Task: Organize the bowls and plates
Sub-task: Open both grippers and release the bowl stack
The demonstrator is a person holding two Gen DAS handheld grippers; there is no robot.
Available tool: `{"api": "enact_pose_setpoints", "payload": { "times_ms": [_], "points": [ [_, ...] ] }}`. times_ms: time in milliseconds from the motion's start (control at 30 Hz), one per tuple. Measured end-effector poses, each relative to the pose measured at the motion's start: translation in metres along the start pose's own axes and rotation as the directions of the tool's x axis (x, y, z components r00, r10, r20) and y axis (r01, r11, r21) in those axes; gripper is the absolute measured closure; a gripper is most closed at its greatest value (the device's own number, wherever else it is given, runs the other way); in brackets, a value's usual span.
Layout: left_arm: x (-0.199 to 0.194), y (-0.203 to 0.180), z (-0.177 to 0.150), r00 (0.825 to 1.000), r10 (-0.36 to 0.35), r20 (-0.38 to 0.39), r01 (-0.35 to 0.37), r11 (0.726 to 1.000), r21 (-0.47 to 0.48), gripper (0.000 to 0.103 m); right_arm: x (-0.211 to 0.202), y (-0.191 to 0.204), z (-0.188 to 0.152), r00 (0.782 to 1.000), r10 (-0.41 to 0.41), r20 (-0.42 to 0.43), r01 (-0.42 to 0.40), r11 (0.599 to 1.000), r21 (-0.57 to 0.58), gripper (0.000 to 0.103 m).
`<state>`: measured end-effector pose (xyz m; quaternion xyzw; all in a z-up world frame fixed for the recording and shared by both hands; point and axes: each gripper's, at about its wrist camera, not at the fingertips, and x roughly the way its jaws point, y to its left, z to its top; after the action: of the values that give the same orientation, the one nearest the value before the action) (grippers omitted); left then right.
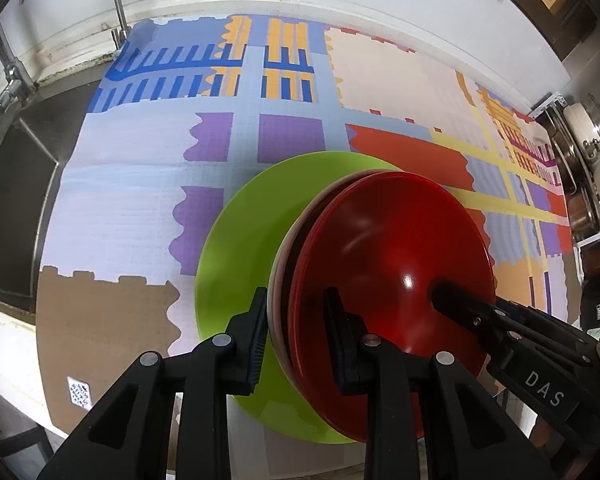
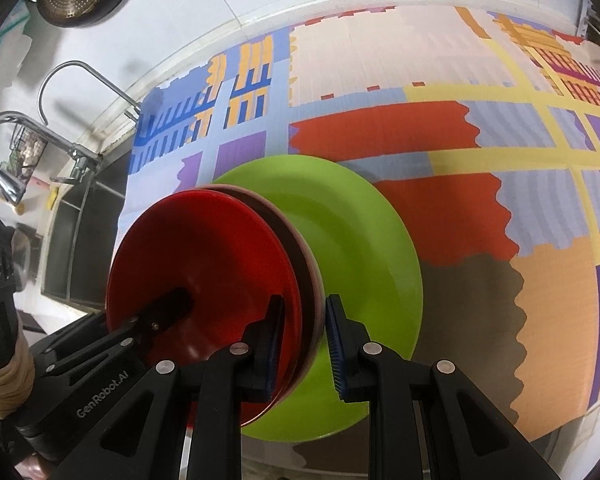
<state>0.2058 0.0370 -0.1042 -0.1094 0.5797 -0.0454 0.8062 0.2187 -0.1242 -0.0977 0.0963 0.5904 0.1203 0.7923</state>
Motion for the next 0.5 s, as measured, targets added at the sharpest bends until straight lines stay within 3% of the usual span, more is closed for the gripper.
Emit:
{"api": "enact_pose_setpoints", "payload": {
  "times_ms": [233,333,400,500],
  "points": [
    [0.001,0.004,0.003,1.0,-0.011,0.008,0.011,1.0,0.012,0.072,0.0,0.005,0.003,0.999,-0.022,0.031,0.023,0.999,-0.027,0.079],
    [-0.008,0.005,0.003,0.998,0.017,0.058,-0.019,0.999,0.04,0.061,-0.003,0.007,0.001,0.998,-0.043,0.054,0.045,0.998,-0.038,0.077],
    [-0.018,0.004,0.001,0.995,0.028,0.1,-0.034,0.997,0.062,0.056,-0.007,0.007,-0.001,0.996,-0.054,0.074,0.056,0.998,-0.026,0.066],
    [-0.036,0.002,-0.004,0.983,0.04,0.179,-0.058,0.994,0.097,0.045,-0.023,0.006,-0.008,0.986,-0.089,0.14,0.091,0.996,-0.011,0.062]
  ]
}}
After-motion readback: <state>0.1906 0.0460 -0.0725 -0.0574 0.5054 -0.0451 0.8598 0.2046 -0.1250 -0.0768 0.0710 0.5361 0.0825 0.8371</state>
